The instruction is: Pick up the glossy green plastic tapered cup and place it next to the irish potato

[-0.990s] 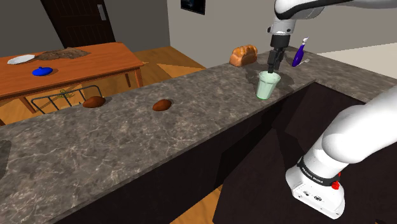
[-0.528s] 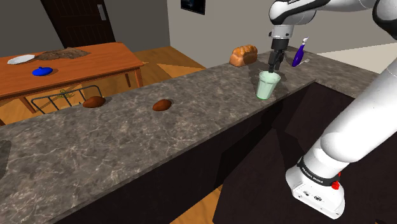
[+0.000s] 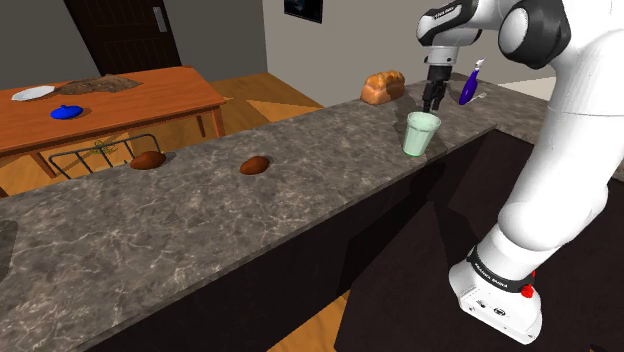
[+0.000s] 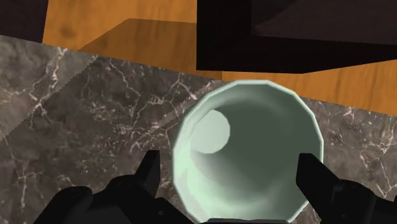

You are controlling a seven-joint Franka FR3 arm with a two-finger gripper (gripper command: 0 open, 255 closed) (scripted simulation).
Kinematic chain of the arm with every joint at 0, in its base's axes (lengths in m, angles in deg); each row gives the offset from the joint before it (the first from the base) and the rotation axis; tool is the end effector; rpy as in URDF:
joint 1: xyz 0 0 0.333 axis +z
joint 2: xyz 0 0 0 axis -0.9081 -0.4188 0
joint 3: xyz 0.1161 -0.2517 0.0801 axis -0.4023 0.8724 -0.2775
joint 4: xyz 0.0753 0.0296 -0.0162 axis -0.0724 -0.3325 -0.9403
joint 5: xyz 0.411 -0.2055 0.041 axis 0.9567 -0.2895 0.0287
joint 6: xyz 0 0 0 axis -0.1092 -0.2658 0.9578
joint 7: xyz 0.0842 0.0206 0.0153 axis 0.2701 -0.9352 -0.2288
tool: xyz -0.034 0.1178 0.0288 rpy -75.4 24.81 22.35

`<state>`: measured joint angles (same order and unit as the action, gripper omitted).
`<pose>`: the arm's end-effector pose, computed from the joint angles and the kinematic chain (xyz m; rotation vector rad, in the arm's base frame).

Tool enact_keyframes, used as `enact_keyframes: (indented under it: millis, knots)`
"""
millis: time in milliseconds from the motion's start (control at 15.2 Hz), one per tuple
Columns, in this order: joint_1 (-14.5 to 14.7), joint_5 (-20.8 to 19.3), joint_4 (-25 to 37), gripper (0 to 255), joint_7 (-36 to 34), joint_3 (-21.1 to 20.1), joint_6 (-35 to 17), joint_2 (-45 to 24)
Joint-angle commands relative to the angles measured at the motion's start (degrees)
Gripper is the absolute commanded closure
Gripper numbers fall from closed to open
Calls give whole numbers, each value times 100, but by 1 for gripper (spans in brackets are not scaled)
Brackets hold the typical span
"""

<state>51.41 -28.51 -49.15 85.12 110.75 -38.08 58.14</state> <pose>0.4691 -0.4491 0.3519 -2.9364 -0.0184 0.2831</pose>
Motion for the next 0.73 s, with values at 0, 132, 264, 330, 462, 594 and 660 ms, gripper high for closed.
enact_keyframes:
  millis: [0, 132, 264, 330, 462, 594, 660]
  knots:
    - [-241, 241, 483, 0, 222, 12, 107, -512]
    - [-322, 308, 559, 0, 280, -5, 70, -661]
    - [-300, 308, 384, 0, 284, -11, -88, -645]
    - [-290, 310, 300, 0, 286, -13, -166, -639]
    - [-270, 316, 136, 0, 293, -19, -322, -632]
    - [-257, 323, 12, 0, 299, -25, -443, -631]
    - [-257, 323, 12, 0, 299, -25, -443, -630]
